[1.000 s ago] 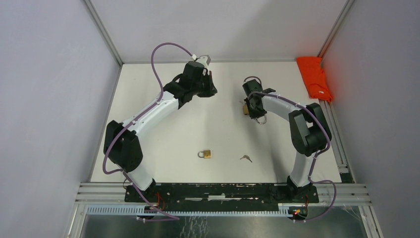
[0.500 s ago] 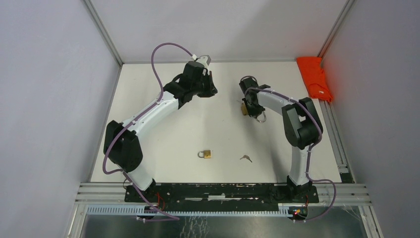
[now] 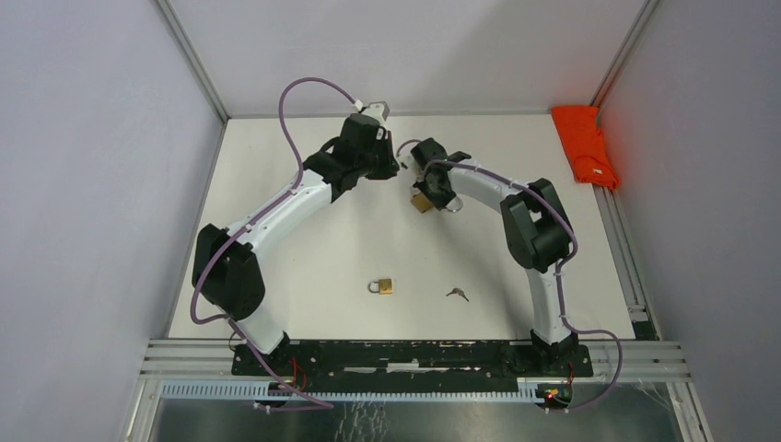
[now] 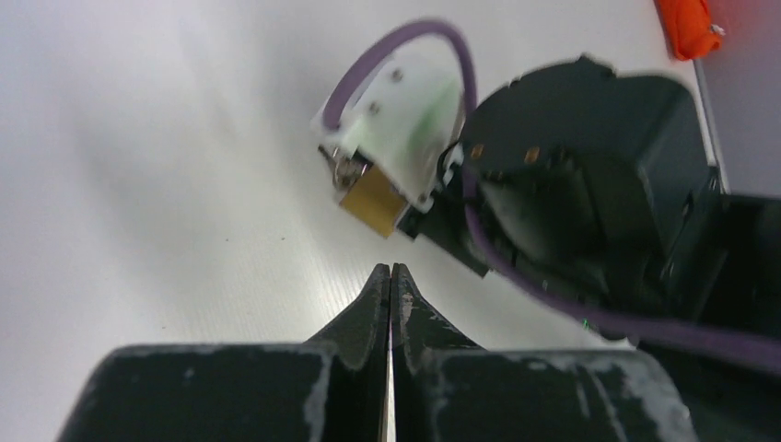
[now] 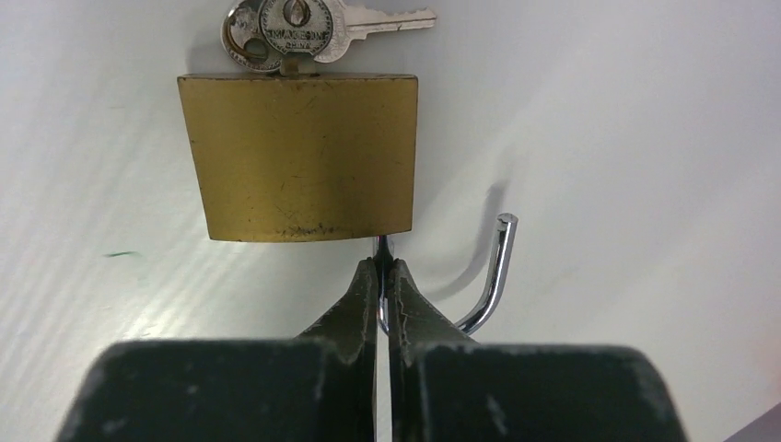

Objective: Unlock with the key
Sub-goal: Move the lock to the center of the board.

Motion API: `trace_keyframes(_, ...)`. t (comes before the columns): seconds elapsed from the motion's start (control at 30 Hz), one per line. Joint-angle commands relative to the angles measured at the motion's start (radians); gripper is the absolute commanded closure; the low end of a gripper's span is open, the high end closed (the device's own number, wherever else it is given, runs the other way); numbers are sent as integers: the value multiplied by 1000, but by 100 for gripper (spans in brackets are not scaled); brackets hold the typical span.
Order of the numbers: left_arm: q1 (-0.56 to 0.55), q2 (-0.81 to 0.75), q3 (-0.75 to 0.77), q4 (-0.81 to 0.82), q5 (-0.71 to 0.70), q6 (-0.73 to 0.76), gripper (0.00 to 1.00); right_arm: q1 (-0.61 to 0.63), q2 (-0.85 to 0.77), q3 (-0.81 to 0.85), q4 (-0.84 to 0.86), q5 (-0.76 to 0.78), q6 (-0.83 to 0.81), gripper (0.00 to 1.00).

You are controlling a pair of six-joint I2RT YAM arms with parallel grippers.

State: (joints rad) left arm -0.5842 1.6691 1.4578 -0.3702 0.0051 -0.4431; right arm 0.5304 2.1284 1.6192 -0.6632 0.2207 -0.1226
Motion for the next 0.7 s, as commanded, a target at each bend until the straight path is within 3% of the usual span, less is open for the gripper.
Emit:
trace_keyframes(0.0, 1, -71, -1, -4, -119, 38, 97, 64, -24, 30, 20, -58, -164, 100)
trace_keyframes(0.23, 4, -198, -38, 8, -339, -11, 96, 92, -19, -1, 0, -14, -250, 100)
trace_keyframes(0.37, 6, -259, -50, 23, -387, 10, 92, 65, 67, 78, -50, 75, -267, 100)
trace_keyframes(0.47, 7, -262, -39, 5, -392, 16, 92, 49, 132, 180, -68, 198, -235, 89)
trace_keyframes(0.53, 7, -260, -42, 1, -392, 16, 92, 40, 163, 247, -83, 211, -208, 76)
trace_keyframes(0.67, 7, -243, -44, -1, -386, 15, 92, 31, 156, 278, -38, 181, -176, 69)
